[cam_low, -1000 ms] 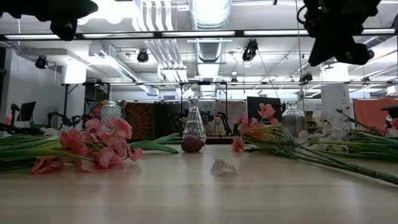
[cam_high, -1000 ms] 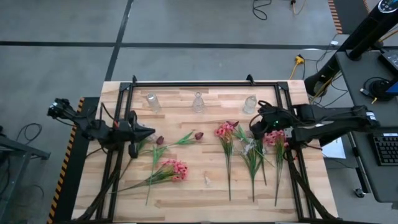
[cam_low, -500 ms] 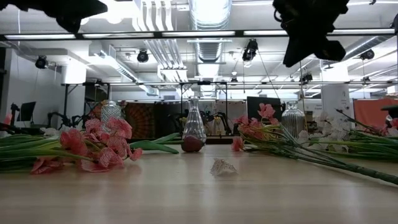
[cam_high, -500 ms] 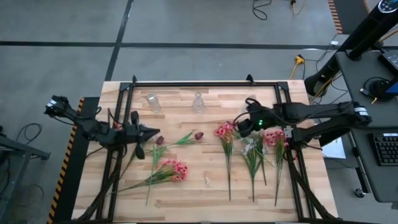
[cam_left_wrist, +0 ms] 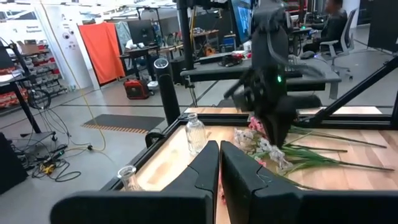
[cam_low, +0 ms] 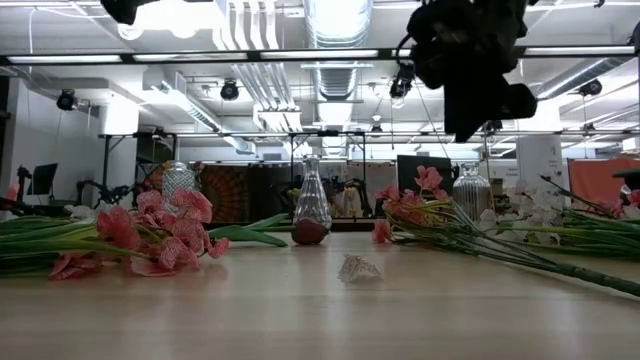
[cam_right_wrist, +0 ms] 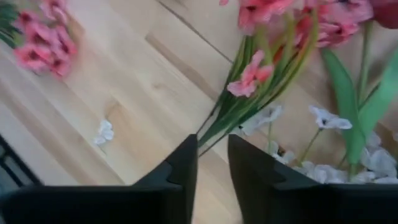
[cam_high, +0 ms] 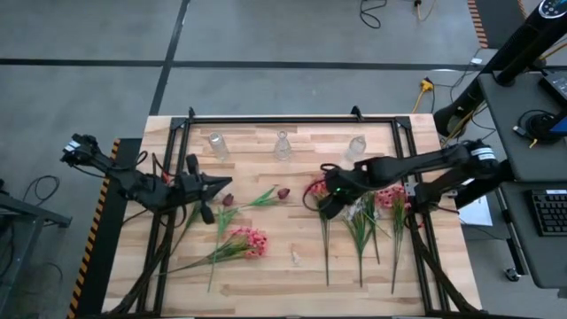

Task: Sort flowers into vase by color
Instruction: Put the middle pink flowers into the middle transparent vase

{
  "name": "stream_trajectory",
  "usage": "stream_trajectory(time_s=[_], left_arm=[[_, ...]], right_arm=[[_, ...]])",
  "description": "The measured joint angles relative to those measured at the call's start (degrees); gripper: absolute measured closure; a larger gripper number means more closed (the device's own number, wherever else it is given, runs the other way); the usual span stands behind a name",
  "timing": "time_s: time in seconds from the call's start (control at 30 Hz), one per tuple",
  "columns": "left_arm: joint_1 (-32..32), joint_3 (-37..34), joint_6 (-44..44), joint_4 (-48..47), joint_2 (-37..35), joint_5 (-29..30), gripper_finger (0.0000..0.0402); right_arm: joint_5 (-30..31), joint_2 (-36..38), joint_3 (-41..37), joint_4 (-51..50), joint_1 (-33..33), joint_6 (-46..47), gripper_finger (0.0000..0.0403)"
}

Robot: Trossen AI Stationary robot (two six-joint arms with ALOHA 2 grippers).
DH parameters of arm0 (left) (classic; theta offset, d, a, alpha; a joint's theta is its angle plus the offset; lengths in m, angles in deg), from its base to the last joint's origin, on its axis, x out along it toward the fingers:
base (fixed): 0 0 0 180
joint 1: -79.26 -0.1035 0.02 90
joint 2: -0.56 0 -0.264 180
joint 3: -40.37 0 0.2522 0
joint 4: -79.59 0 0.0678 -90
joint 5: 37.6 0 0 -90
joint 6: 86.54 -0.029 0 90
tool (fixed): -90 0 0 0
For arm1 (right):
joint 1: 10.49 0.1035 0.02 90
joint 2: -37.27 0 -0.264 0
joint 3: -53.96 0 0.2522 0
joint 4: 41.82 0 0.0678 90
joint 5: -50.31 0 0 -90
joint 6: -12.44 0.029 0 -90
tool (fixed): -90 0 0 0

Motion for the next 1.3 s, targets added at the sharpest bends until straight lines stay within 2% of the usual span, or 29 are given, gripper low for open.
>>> stream_trajectory(time_s=[0.3, 0.5, 0.73, 1.03, 1.3], left_arm=[[0.0, 3.31, -0.84, -0.41, 5.53, 0.02, 0.0402], [0.0, 4.94, -0.87, -0.4, 7.26, 0.03, 0.0402], [0.0, 4.89, -0.89, -0.94, 7.41, 0.11, 0.0402], [0.0, 5.11, -0.87, -1.2, 7.33, 0.15, 0.0402], [0.0, 5.0, -0.88, -1.22, 7.29, 0.15, 0.0402]], right_arm=[[4.82, -10.46, 3.14, -1.83, 2.35, 0.14, 0.0161], [5.7, -15.32, 3.77, -1.91, 2.35, 1.0, 0.0113], [8.89, -19.2, 3.78, 0.99, 2.35, 1.88, 0.0108], [9.65, -22.21, 3.8, 4.98, 2.35, 1.53, 0.0124], [9.66, -22.73, 3.8, 9.84, 2.33, -2.69, 0.0147]])
